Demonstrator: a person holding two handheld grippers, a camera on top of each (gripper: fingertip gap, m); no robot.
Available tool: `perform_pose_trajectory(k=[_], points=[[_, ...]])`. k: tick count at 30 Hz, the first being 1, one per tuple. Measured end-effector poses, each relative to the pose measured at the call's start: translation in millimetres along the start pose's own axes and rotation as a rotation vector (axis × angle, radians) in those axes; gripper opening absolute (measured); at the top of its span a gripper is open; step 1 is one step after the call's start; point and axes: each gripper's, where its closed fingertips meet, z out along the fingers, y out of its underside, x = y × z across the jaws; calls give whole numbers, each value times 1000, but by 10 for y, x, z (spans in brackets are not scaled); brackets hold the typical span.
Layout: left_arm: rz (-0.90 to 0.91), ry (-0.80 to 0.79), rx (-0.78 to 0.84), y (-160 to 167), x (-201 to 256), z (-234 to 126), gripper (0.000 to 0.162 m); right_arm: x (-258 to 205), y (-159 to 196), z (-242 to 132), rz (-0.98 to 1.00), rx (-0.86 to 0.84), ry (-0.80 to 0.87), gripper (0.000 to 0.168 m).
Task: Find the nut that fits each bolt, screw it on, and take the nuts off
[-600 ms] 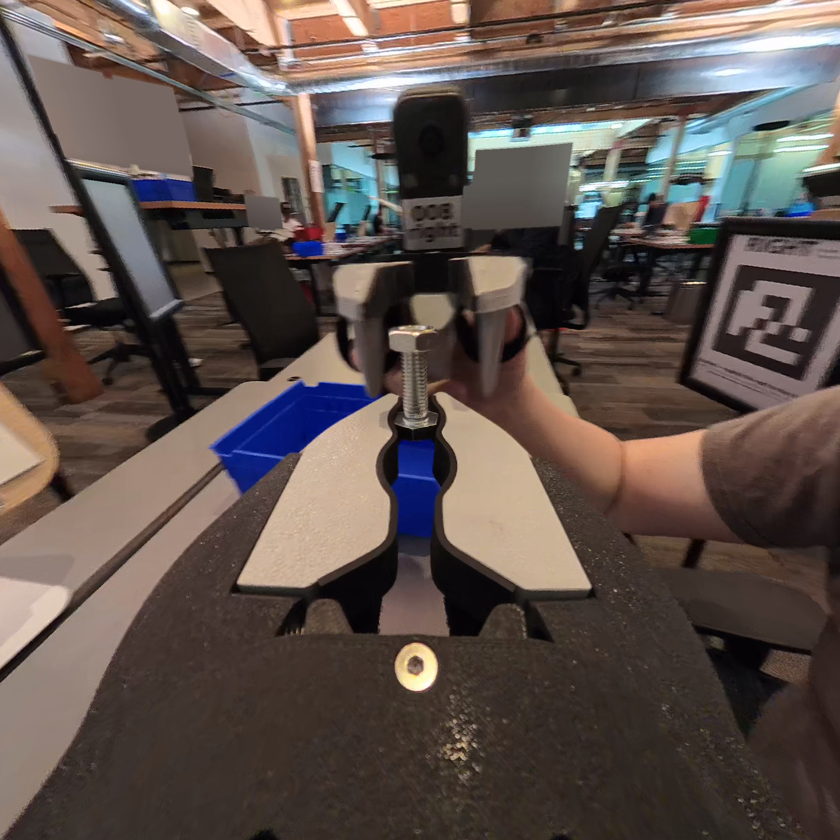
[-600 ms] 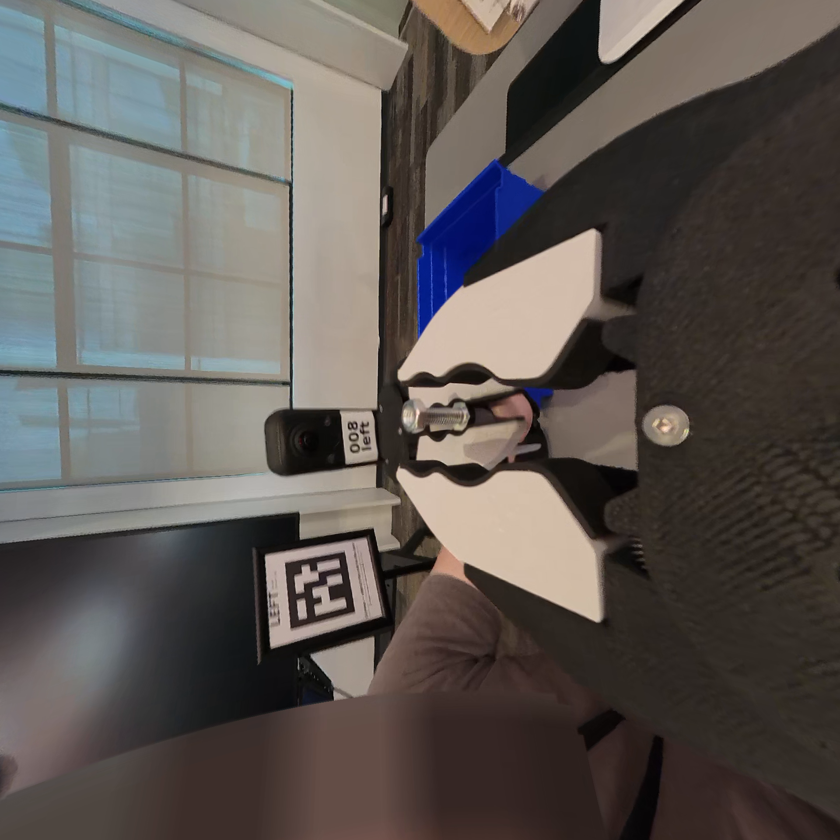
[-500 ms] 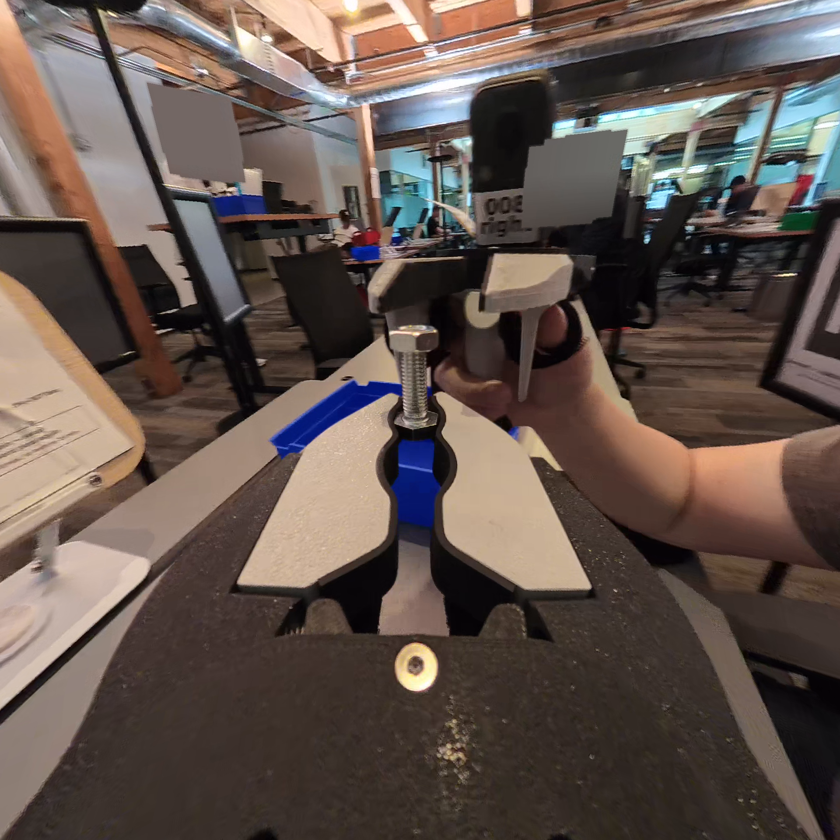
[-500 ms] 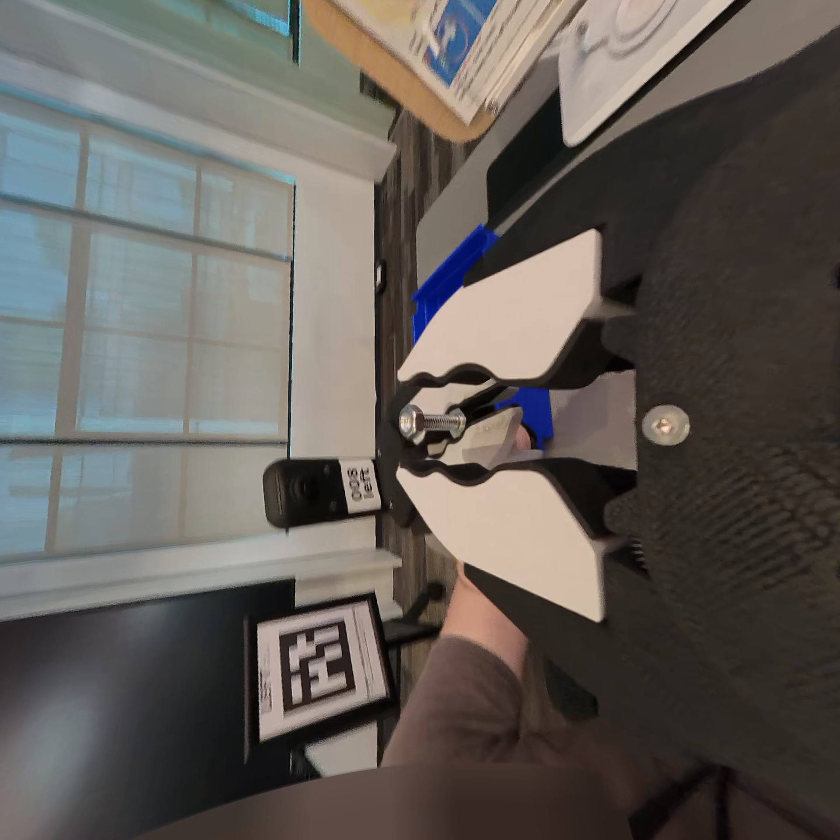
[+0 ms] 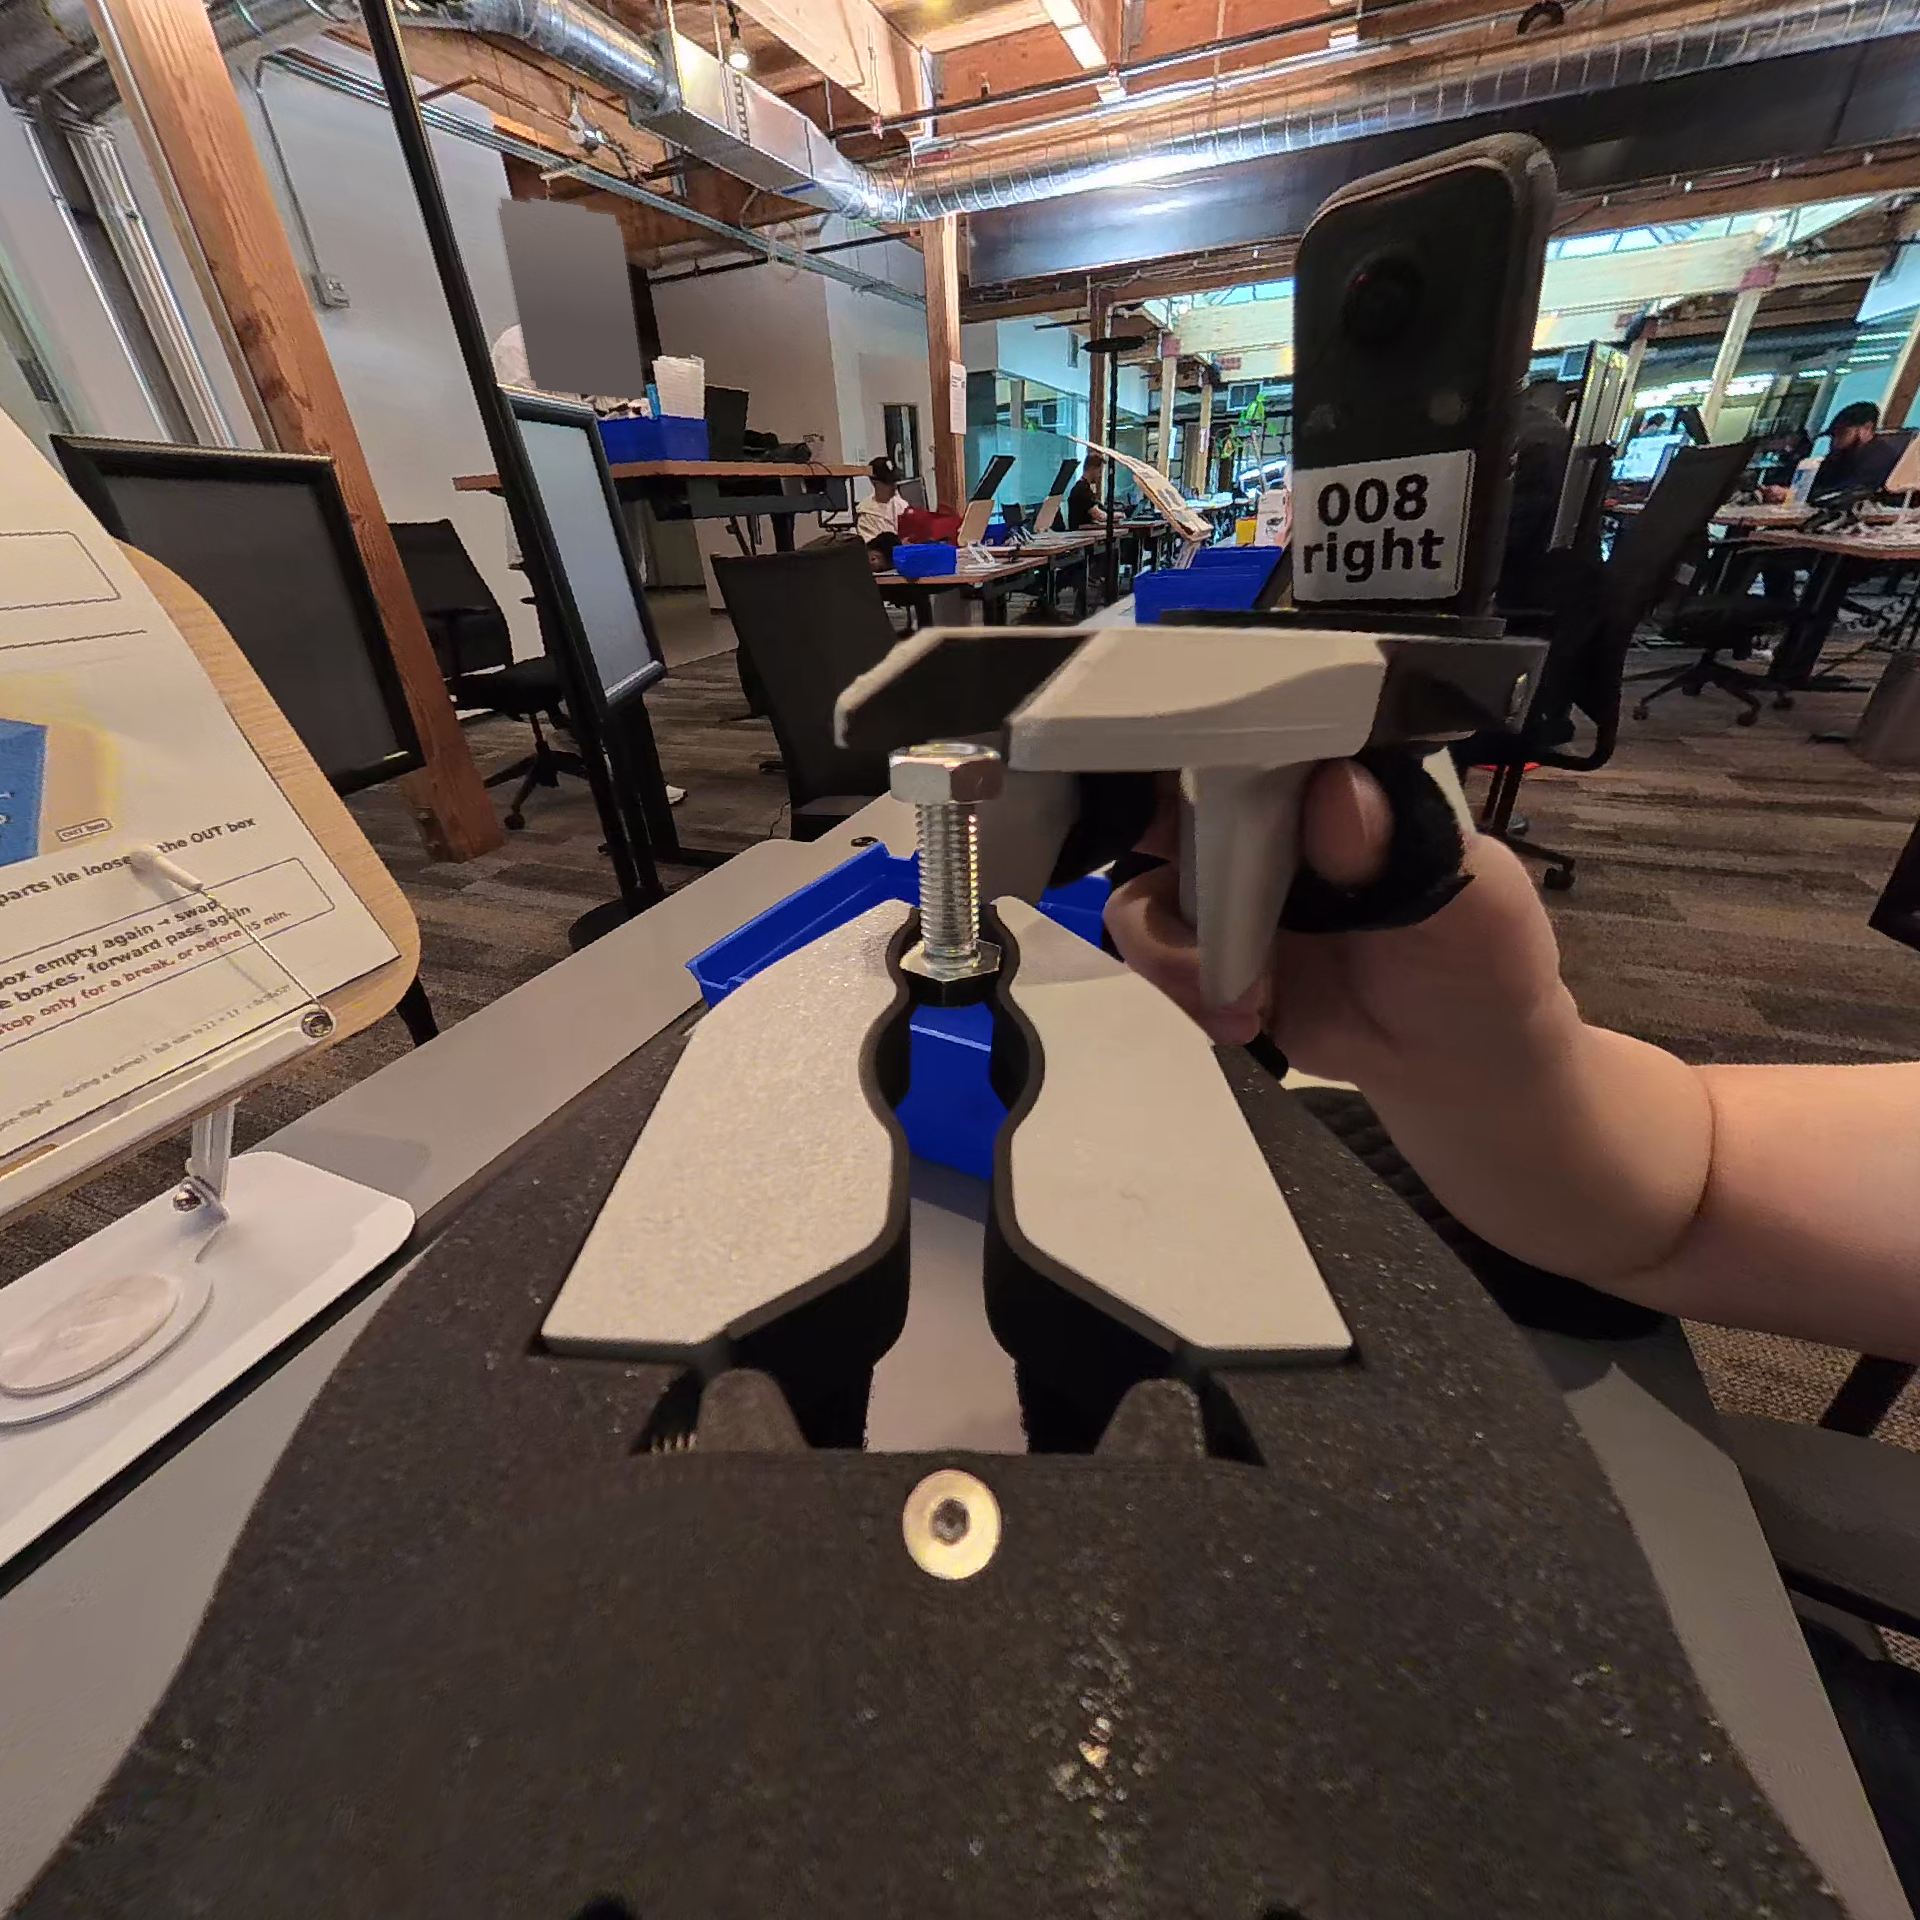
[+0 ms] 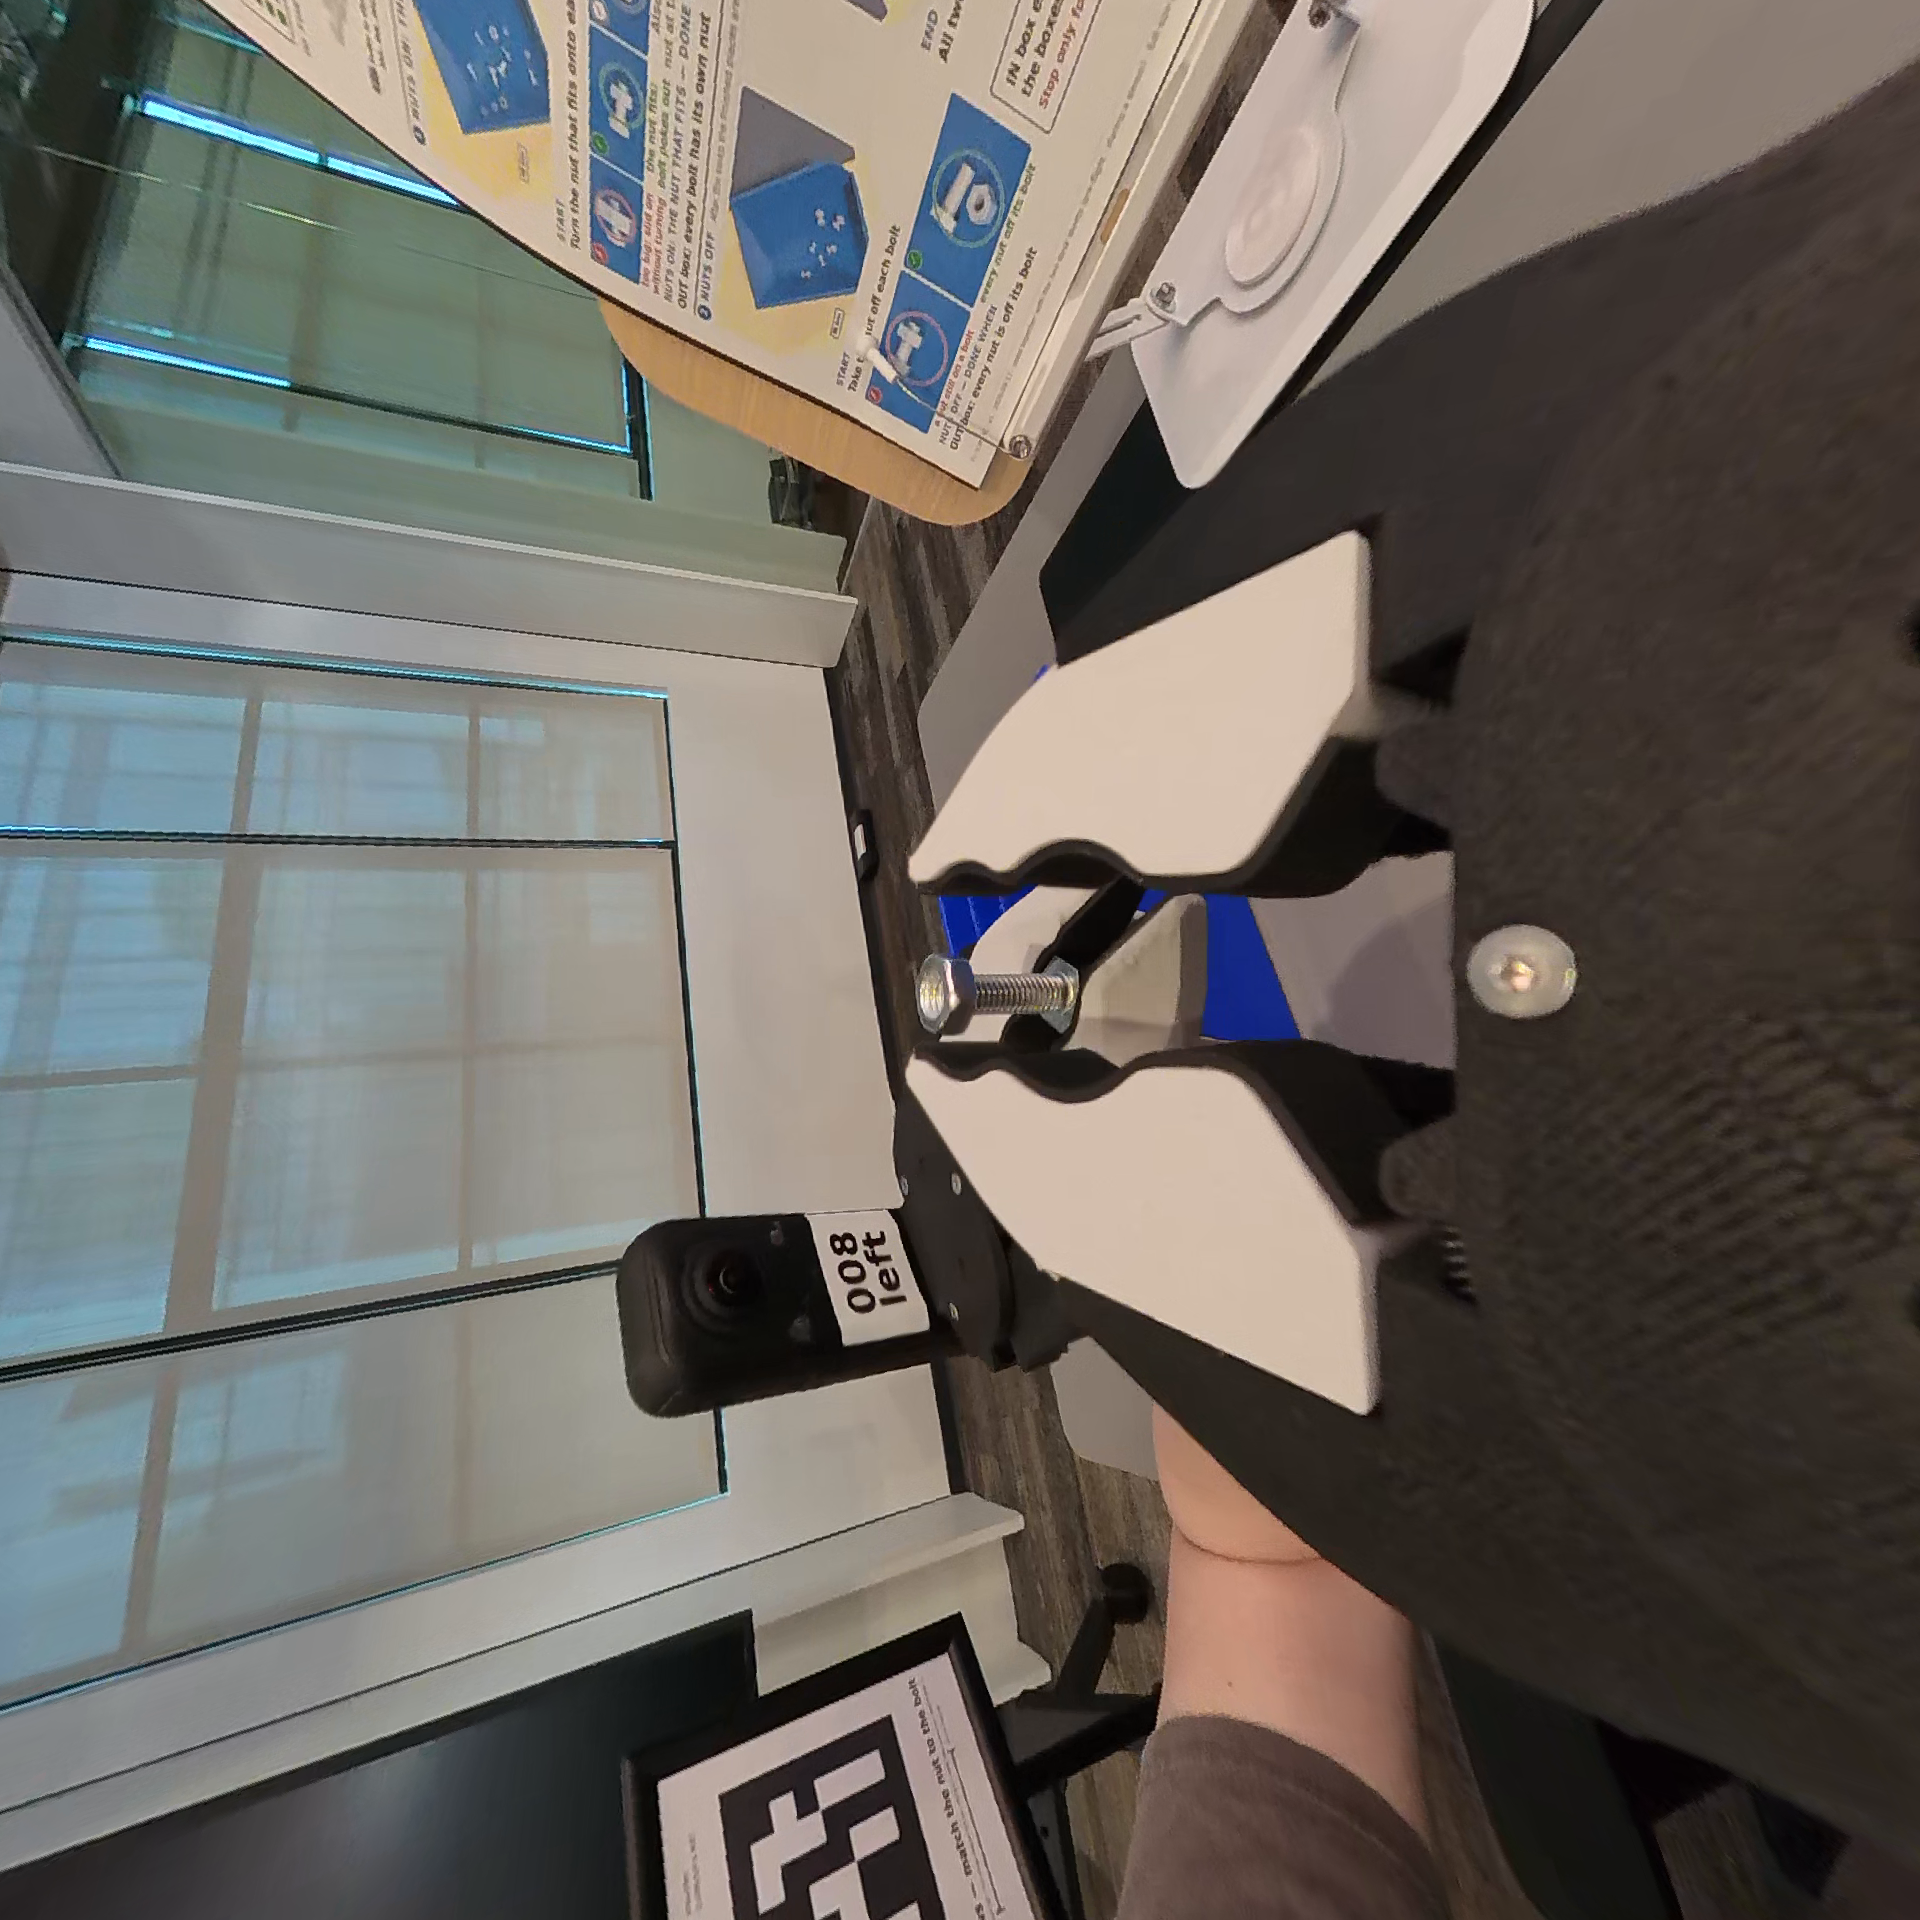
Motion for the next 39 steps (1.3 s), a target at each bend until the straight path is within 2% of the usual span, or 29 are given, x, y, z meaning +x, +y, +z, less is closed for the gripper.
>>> perform_pose_trajectory(k=[2, 4, 11, 21, 26, 33, 34, 36, 39], points=[[1, 5, -3, 8, 12, 8, 10, 6, 24, 12, 3, -6, -3, 25], [-1, 4, -6, 14, 10, 12, 10, -9, 24, 7, 8, -7, -22, 16], [-13, 54, -1, 1, 69, 16, 10, -49, 13, -19, 0, -38, -79, 16], [-9, 334, -2, -42, 481, -16, 10, -349, -42, -216, 17, -63, -471, 16], [-6, 387, -12, -27, 562, -23, 10, -410, -35, -264, 15, -51, -552, 16], [-12, 394, -13, -26, 584, -19, 10, -420, -35, -285, 23, -44, -582, 16], [-12, 382, -9, -34, 569, -18, 10, -409, -41, -280, 26, -40, -573, 19], [-16, 359, 2, -56, 530, -22, 10, -365, -60, -253, 36, -33, -533, 34], [2, 222, 17, -78, 331, -12, 10, -267, -112, -182, 4, -4, -392, 43]])
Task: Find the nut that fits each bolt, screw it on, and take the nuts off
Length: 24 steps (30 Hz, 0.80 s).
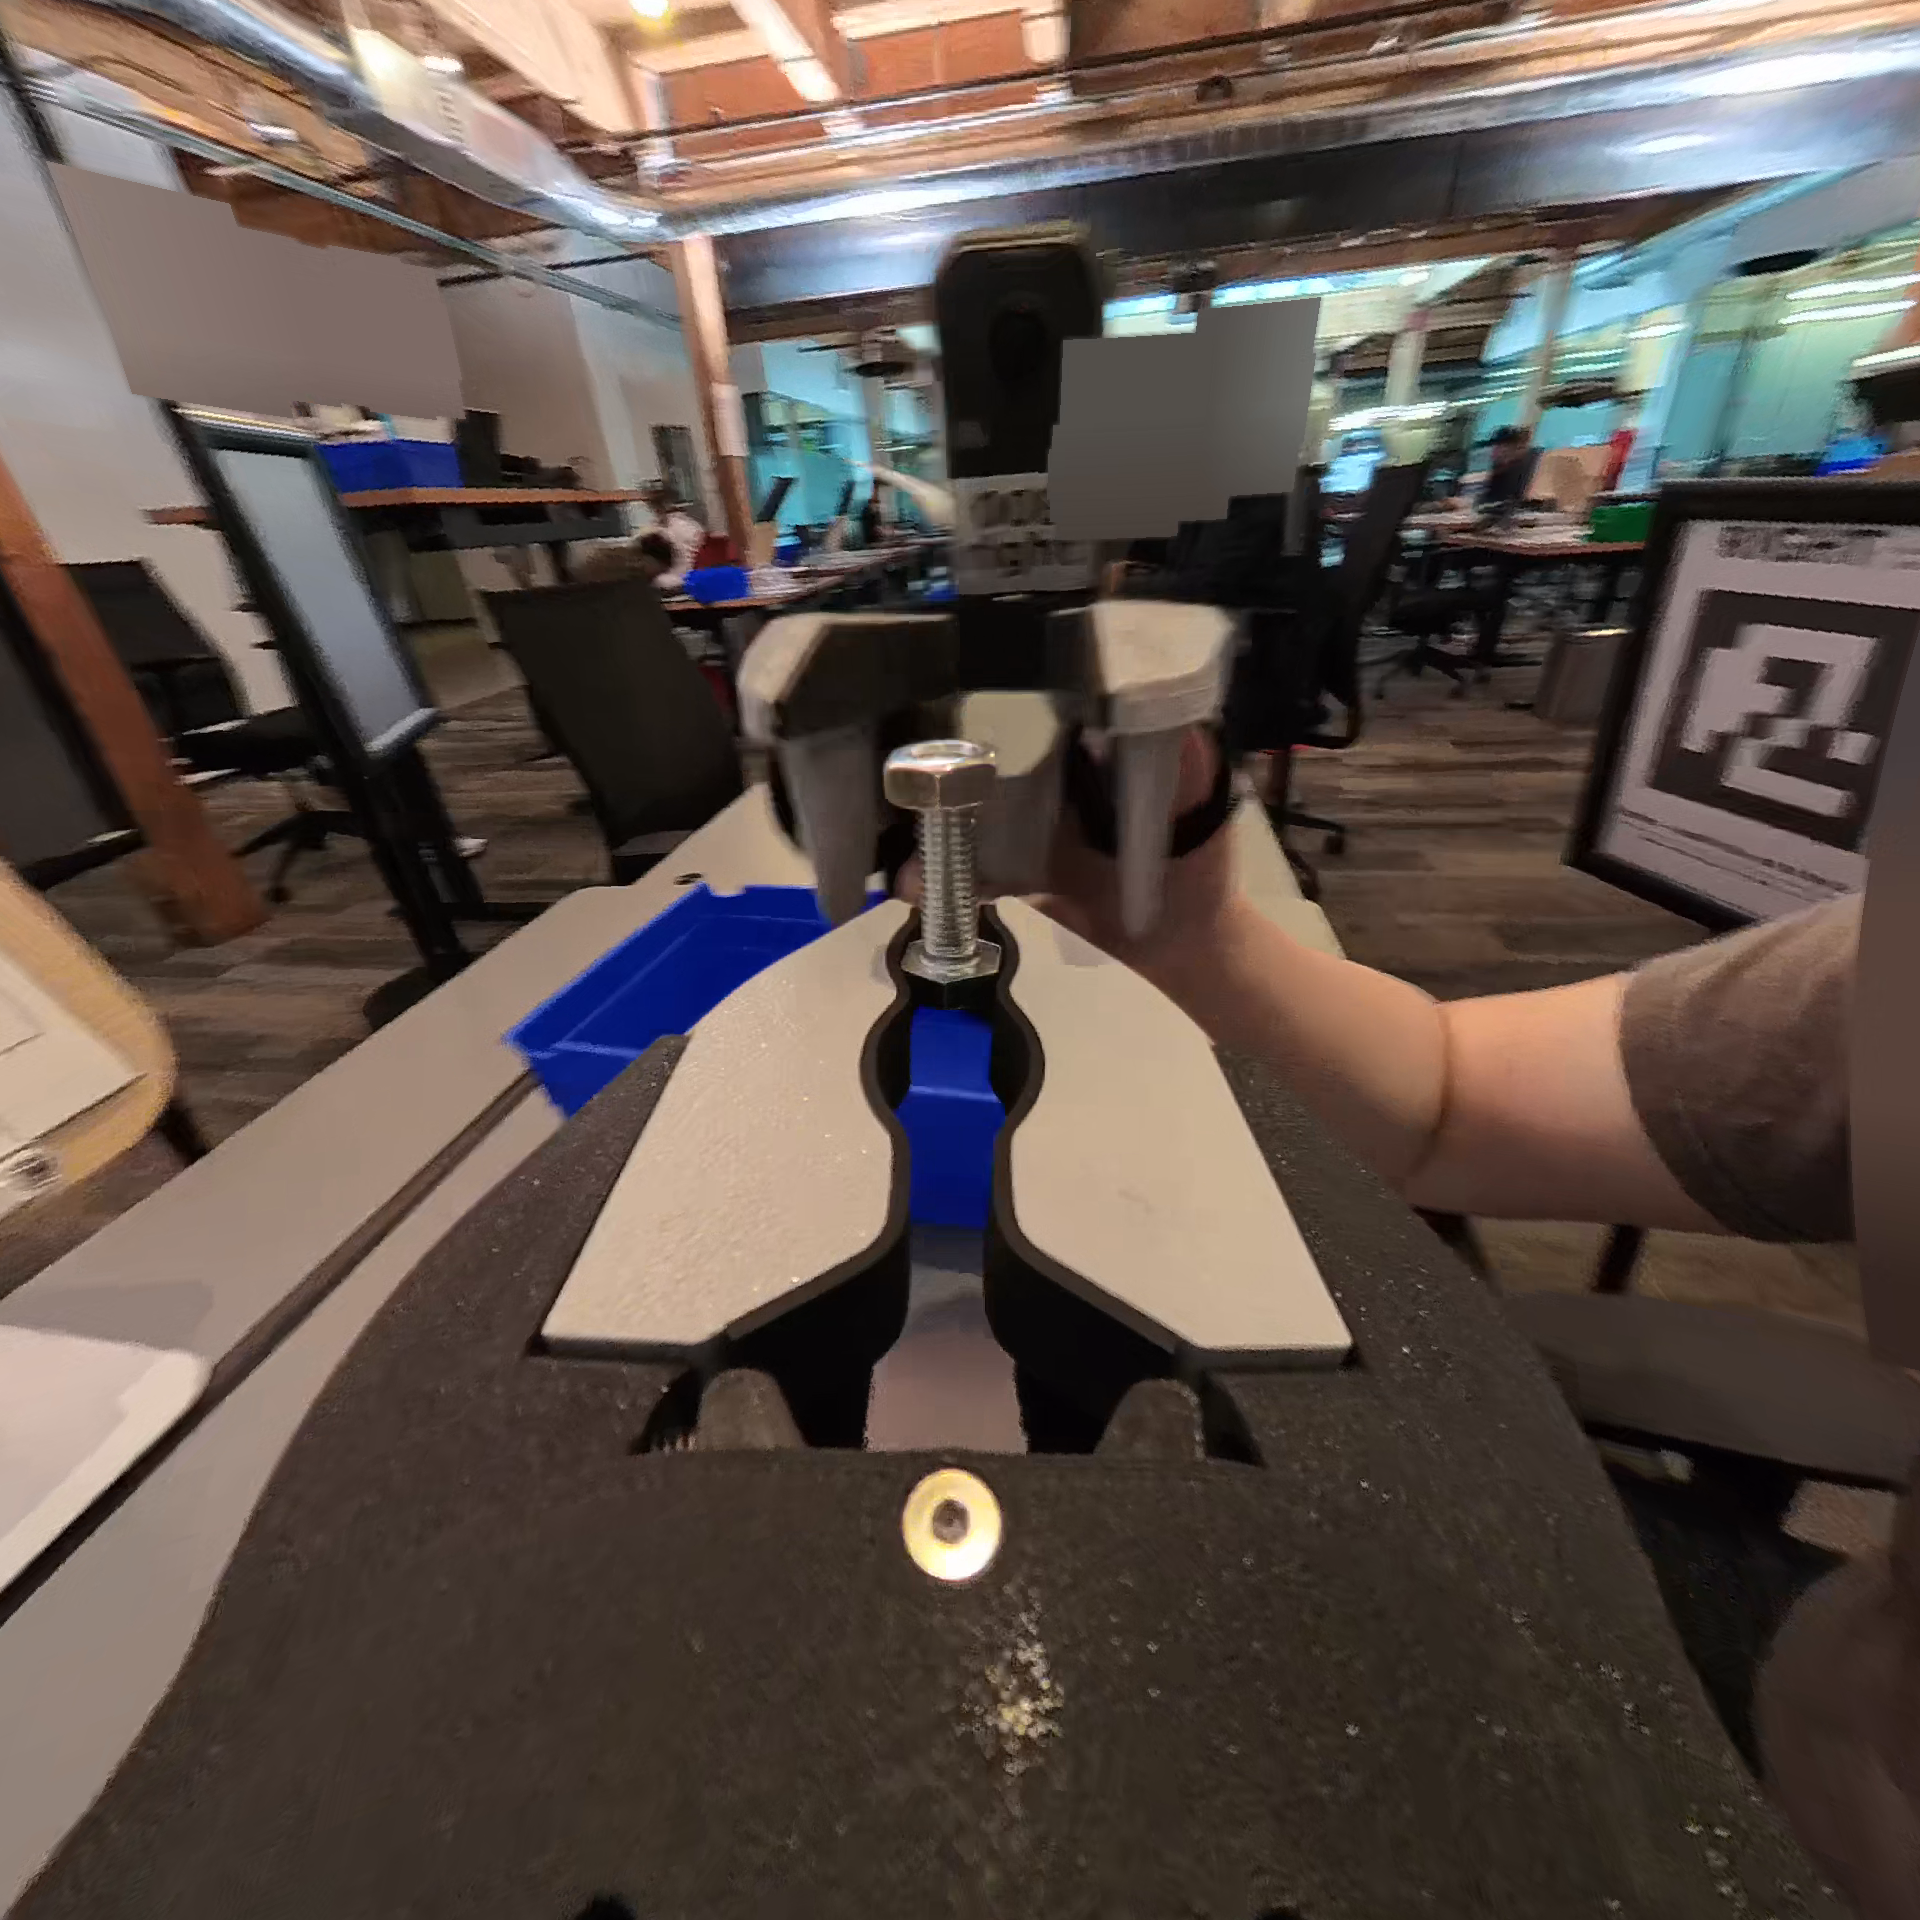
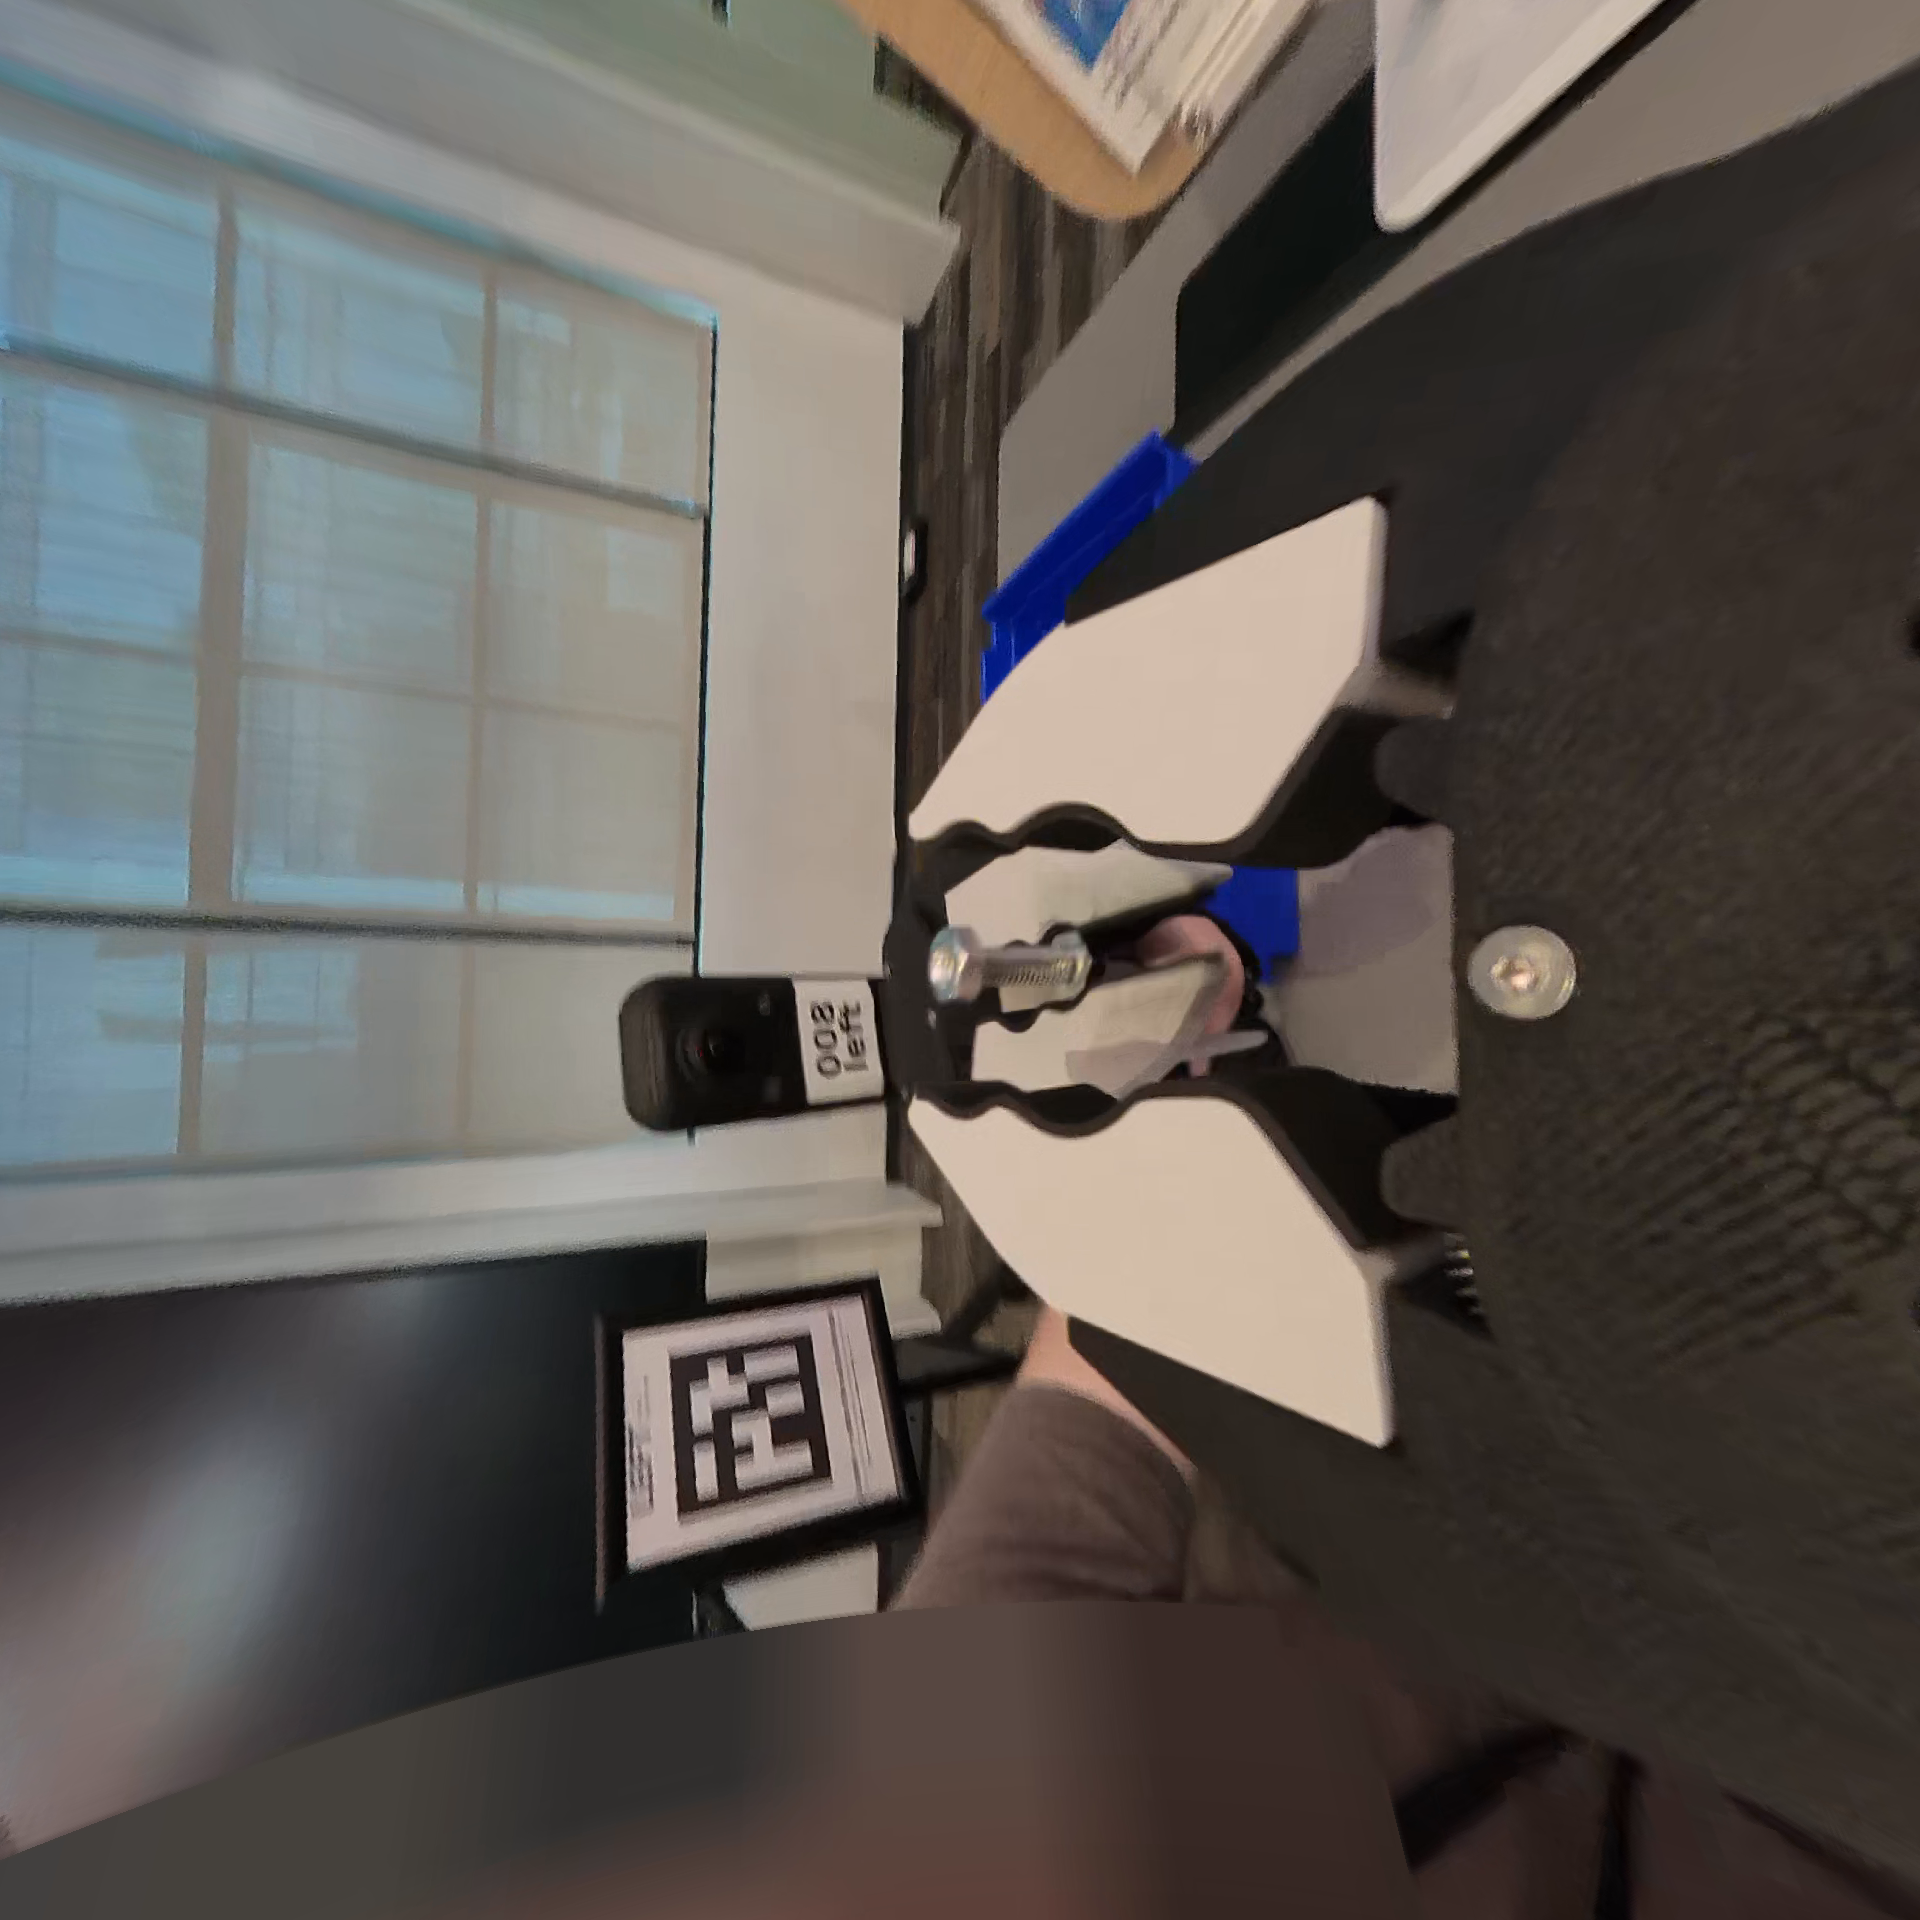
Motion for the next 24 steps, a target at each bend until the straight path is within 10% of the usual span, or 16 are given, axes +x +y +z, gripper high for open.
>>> perform_pose_trajectory(k=[8, 24], points=[[41, -291, -26, 82, -397, -86, 10, 306, 72, 66, -111, -3, 486, 35], [59, -314, -62, 135, -424, -75, 10, 355, 197, 97, -58, -24, 468, 16]])
